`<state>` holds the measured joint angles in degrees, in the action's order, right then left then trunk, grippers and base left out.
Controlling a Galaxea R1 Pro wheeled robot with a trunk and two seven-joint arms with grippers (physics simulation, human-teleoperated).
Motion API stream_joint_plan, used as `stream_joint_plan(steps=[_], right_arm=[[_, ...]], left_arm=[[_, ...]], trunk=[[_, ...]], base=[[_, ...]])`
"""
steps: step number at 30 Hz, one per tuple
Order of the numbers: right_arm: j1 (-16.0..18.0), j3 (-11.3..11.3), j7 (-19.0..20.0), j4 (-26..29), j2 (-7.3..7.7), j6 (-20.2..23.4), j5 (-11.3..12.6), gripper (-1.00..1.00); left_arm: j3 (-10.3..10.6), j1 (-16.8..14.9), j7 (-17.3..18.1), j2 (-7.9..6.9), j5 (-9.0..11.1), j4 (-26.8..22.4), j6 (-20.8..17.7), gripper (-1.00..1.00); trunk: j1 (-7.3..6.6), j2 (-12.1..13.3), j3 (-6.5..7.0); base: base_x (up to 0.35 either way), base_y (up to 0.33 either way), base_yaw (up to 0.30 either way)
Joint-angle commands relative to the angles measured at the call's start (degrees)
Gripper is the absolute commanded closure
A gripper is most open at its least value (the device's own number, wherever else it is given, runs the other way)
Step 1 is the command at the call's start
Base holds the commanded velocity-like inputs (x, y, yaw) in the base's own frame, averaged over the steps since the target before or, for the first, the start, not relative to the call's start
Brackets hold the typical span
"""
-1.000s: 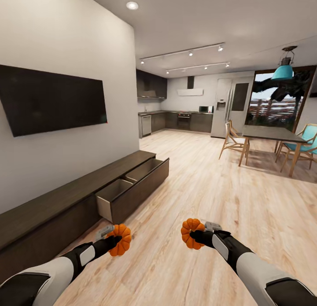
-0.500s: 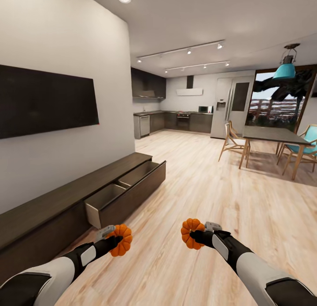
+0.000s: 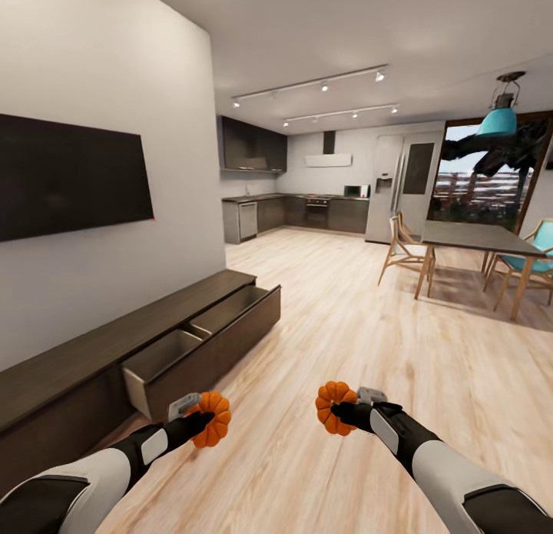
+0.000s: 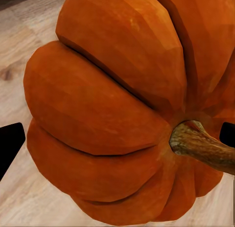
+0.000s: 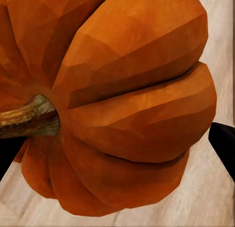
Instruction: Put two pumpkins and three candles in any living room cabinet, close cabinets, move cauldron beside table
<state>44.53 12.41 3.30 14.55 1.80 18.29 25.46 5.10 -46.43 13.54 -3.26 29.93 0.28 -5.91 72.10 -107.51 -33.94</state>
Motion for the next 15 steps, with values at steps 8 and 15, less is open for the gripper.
stream_joint_plan(steps=[8,15], right_arm=[[0.03,0.16,0.11,0.12,0.04,0.25,0.2,1.0],[0.03,0.16,0.13,0.12,0.04,0.25,0.2,1.0]], left_arm=[[0.18,-0.07,0.34,0.01,0.66,-0.01,-0.29,1.0],[0.18,-0.07,0.34,0.05,0.65,0.7,-0.31,1.0]], trunk=[[0.02,-0.03,-0.06],[0.02,-0.03,-0.06]], base=[[0.285,-0.227,0.0],[0.303,-0.175,0.0]])
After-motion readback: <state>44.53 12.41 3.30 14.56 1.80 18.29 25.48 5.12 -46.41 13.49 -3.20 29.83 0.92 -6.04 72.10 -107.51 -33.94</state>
